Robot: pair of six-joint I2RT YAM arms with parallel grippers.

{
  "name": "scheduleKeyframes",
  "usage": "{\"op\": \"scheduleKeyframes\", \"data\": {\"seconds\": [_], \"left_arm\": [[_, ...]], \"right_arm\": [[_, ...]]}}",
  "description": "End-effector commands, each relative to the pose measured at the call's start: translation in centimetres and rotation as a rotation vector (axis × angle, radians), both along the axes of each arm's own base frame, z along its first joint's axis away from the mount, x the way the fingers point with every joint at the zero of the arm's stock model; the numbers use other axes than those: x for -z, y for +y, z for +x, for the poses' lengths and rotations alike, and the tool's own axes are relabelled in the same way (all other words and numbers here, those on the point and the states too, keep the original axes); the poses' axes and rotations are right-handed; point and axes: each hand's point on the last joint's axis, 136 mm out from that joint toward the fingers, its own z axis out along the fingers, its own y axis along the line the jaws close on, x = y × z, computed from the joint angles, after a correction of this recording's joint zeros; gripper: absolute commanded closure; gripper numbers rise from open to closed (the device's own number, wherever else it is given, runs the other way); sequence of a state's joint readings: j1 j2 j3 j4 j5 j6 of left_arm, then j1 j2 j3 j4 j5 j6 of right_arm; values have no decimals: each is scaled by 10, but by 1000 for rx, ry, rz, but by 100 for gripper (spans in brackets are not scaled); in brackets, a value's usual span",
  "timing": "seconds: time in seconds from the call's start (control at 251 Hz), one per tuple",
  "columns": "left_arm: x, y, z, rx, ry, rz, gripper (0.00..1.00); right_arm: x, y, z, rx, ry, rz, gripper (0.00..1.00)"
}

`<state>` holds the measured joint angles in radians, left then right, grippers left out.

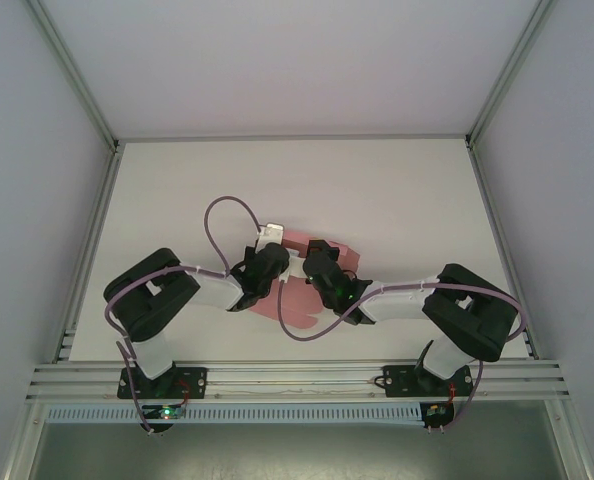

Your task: Assemble paper box

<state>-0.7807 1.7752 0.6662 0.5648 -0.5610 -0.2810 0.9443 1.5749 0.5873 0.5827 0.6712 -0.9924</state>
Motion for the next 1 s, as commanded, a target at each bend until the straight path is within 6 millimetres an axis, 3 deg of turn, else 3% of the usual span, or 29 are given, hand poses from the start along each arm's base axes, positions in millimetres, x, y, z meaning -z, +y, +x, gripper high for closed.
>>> {"op": "scheduleKeyframes", "data": {"seconds": [0.0,0.291,0.531,0.782,0.994], "left_arm": [[47,48,-21,-49,146,169,70],[38,55,-23,-86,115,144,77],[38,81,-13,-265,88,241,95],[38,101,-19,-364,70,288,99],[47,106,-24,-364,90,323,100]], "right_arm": [[23,-32,-3,95,51,-109,100],[18,-31,0,103,33,-106,100],[17,-32,-2,101,39,-99,100],[18,-38,-1,128,48,-98,100],[18,-38,-1,126,57,-91,100]]}}
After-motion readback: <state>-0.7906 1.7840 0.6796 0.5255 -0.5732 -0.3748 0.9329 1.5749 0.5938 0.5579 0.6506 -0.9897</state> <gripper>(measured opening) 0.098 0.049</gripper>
